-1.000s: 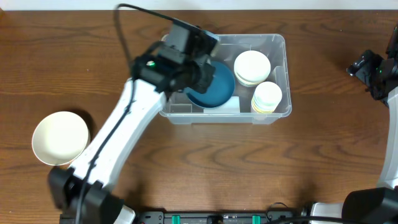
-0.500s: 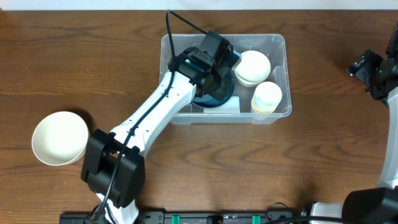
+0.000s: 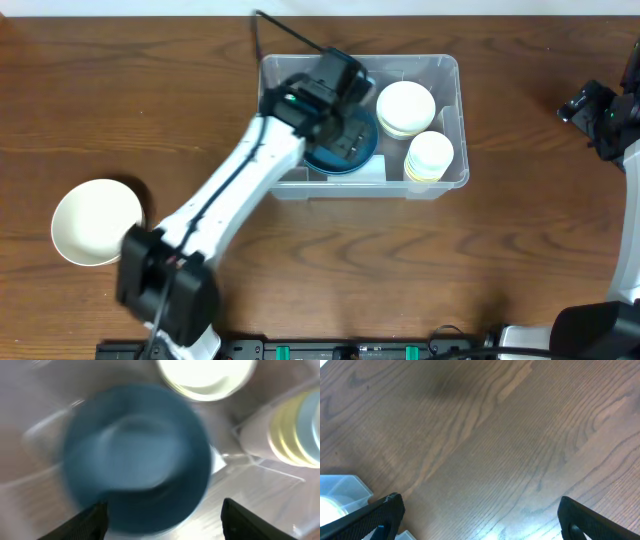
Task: Pack container
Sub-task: 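Lower the blue bowl into the first blue bowl and release, then move the left gripper to the cream bowl and grasp its rim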
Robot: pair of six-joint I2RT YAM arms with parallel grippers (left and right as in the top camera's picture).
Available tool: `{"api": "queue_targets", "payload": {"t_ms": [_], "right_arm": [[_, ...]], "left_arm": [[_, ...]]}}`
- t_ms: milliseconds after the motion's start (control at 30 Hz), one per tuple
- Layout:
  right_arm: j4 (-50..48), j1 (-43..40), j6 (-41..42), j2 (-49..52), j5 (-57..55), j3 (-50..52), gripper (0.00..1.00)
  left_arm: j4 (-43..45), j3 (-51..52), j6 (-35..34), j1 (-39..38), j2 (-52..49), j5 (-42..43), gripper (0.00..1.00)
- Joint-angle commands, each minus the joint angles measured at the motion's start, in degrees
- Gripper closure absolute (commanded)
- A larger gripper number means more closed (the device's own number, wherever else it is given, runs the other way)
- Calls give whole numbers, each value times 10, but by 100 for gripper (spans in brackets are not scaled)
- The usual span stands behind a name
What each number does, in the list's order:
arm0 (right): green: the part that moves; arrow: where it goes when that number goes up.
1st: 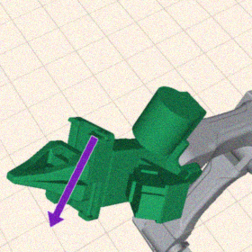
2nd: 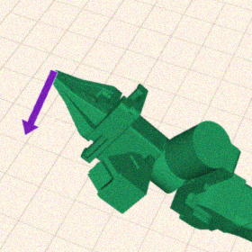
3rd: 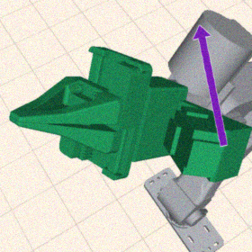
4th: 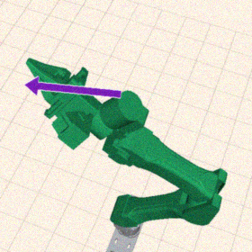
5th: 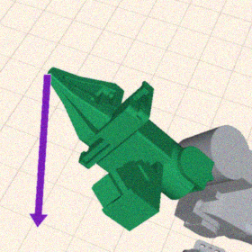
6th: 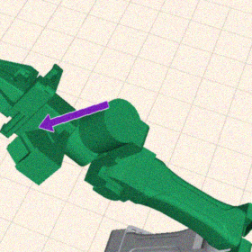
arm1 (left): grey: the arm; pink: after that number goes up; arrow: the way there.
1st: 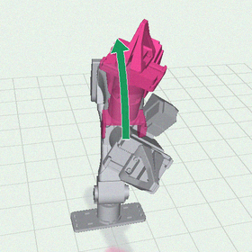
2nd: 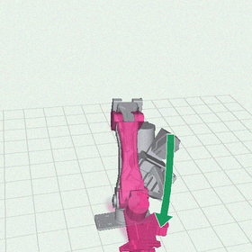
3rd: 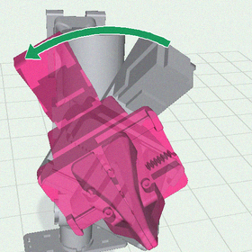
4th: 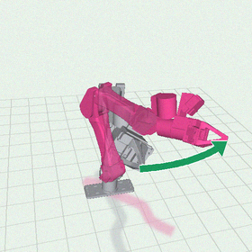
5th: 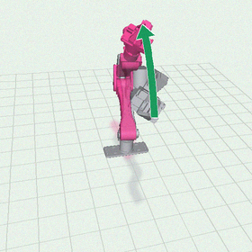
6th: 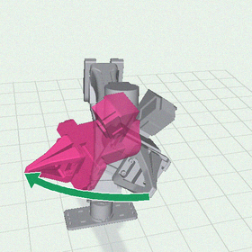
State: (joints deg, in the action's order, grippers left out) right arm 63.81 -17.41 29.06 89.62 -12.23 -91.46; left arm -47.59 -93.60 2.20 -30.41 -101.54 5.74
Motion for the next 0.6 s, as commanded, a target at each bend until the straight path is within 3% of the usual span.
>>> {"api": "queue_targets", "payload": {"t_ms": [0,200,300,400,567], "right_arm": [[1,-2,-6,1,-7,-7,1],[1,-2,-6,1,-7,-7,1],[1,-2,-6,1,-7,-7,1],[1,-2,-6,1,-7,-7,1],[1,-2,-6,1,-7,-7,1]], "left_arm": [[-36,-31,-65,52,97,-70,28],[-174,-30,-159,172,174,-153,27],[-242,-13,-246,251,176,-189,27],[-246,37,-307,320,171,-181,27],[-159,155,-324,399,160,-153,27]]}}
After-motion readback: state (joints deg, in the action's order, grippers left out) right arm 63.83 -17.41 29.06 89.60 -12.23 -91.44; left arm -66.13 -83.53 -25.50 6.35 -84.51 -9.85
